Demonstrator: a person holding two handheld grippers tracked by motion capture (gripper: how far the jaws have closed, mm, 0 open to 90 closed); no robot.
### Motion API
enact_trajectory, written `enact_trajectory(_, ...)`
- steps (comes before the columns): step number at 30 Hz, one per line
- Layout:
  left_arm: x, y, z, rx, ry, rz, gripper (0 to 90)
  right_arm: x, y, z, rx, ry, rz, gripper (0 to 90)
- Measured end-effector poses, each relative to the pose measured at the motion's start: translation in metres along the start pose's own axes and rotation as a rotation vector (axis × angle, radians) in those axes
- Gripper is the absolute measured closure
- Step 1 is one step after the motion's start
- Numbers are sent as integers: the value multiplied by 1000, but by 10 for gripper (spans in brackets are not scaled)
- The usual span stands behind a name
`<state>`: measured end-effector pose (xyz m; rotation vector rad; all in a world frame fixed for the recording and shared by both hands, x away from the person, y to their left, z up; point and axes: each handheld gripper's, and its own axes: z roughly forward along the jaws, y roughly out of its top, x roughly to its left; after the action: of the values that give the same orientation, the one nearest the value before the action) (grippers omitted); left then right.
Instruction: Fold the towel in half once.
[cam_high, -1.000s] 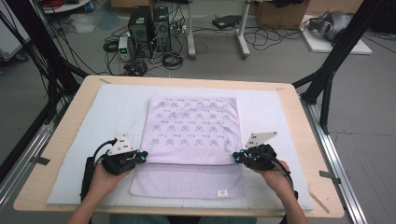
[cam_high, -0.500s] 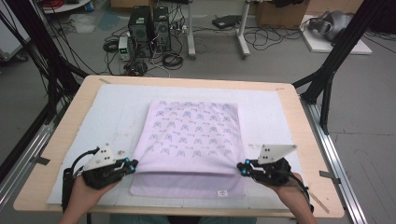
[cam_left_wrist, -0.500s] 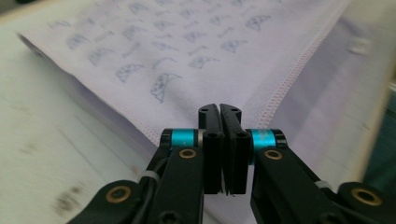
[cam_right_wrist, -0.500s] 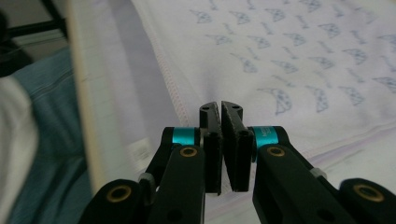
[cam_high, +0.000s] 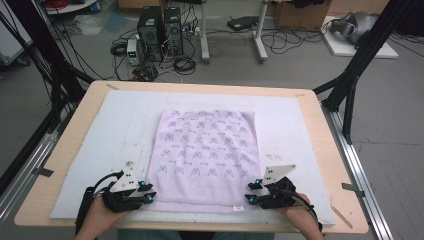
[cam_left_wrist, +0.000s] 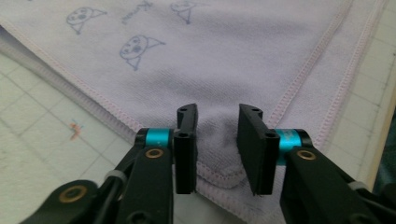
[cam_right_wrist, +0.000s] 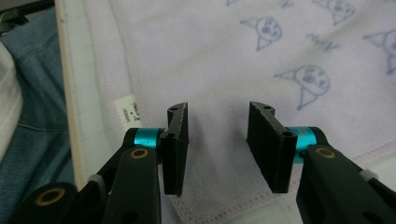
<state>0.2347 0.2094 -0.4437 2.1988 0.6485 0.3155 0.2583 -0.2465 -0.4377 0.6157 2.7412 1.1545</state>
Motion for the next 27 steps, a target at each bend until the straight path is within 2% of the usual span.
enact_trajectory(2,-1,-1,0,-8,-6,0,826,1,-3,3,-13,-7,7,672)
enact_trajectory(4,-2,-1,-1,-11,6,2,867,0,-3,2,-16,-5,13,811)
enact_trajectory(5,-2,0,-2,-13,9,2,874,1,-3,1,-15,-3,8,850)
enact_trajectory(7,-3,1,-6,-27,20,-2,878,4,1,0,-7,-15,-13,864)
enact_trajectory(11,-5,5,-21,-64,30,-5,880,7,10,-13,-44,-16,-33,869)
enact_trajectory(15,-8,7,-33,-80,29,1,882,14,17,-28,-81,-17,-57,872)
enact_trajectory(18,-15,4,-39,-78,22,9,881,21,18,-33,-75,4,-76,873)
enact_trajectory(21,-19,-2,-39,-62,1,14,875,26,13,-31,-40,35,-89,865)
enact_trajectory(23,-19,-4,-34,-45,-3,8,806,23,9,-26,-20,43,-71,812)
enact_trajectory(25,-17,-4,-29,-37,-7,2,722,17,6,-22,-23,41,-46,751)
enact_trajectory(27,-16,-2,-26,-41,-4,5,698,12,7,-19,-27,50,-36,715)
